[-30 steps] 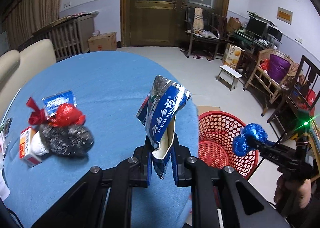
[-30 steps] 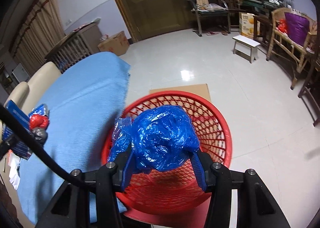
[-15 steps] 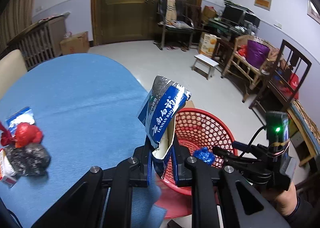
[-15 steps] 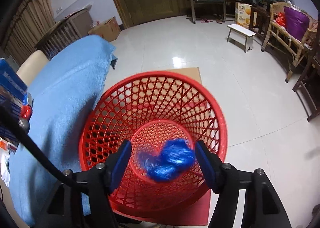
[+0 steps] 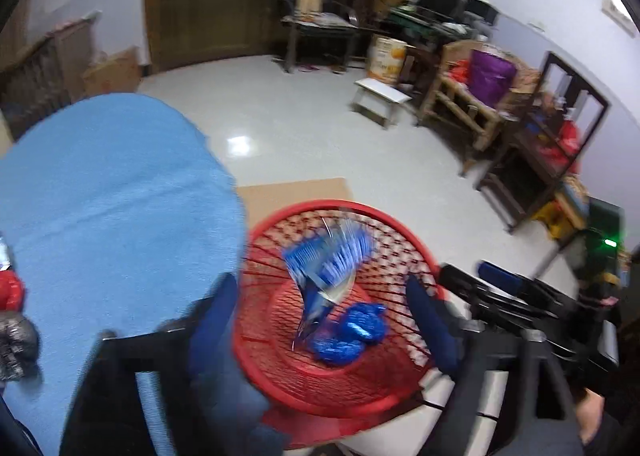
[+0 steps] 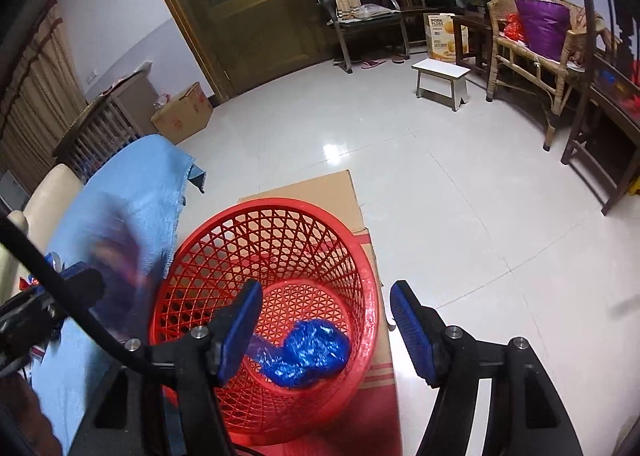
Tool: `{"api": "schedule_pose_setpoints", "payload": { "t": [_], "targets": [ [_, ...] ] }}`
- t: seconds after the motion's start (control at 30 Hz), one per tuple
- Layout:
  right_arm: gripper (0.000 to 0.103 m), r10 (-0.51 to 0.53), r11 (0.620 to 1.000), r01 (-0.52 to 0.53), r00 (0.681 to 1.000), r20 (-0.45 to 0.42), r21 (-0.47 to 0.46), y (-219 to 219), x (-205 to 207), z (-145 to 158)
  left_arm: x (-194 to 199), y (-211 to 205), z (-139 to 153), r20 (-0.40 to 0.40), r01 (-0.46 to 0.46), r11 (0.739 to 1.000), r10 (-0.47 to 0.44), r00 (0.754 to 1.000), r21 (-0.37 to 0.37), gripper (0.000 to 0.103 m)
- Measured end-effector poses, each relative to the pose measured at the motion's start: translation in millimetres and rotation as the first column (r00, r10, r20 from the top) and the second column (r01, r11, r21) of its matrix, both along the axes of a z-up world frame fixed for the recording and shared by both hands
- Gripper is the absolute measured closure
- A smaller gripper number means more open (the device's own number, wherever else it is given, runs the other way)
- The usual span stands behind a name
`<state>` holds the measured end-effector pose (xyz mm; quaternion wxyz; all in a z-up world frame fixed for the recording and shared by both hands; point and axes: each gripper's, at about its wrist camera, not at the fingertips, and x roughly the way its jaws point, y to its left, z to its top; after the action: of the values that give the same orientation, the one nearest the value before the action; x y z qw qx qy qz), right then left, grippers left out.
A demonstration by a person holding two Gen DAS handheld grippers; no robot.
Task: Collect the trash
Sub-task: 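Carry both items to the red basket and open both tools to drop them, then return both tools to the table toward the remaining trash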
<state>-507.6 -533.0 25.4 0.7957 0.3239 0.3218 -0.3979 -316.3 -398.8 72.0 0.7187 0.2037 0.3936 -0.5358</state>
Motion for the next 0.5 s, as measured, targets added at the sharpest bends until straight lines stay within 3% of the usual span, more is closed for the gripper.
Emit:
{"api": "schedule_pose_setpoints", "payload": {
  "t": [0.17,0.3,0.47,0.5],
  "targets": [
    [0.033,-0.005,1.000,0.005,1.000,0.005,-0.003,2.5,-3.0,0.4,13.8,26.0,11.2,0.007,-0.025,0.999,0.025,1.000,-0.038,0.016],
    [0.033,0.006,1.000,-0.006,1.000,0.021,-0.010,7.7,1.6,5.3,33.6,59.8,23.5,0.038,-0.109,0.991,0.113,0.993,-0.079,0.016],
    [0.033,0.085,0.996,-0.084,0.996,0.033,-0.028,27.2,27.4,15.0,65.2,125.1,21.0,0.027,-0.269,0.959,0.273,0.962,-0.092,0.016],
    [0.033,0.106,0.994,-0.105,0.994,0.031,-0.031,32.7,34.8,16.5,74.3,144.7,18.8,0.022,-0.320,0.943,0.323,0.946,-0.088,0.016]
  ]
}}
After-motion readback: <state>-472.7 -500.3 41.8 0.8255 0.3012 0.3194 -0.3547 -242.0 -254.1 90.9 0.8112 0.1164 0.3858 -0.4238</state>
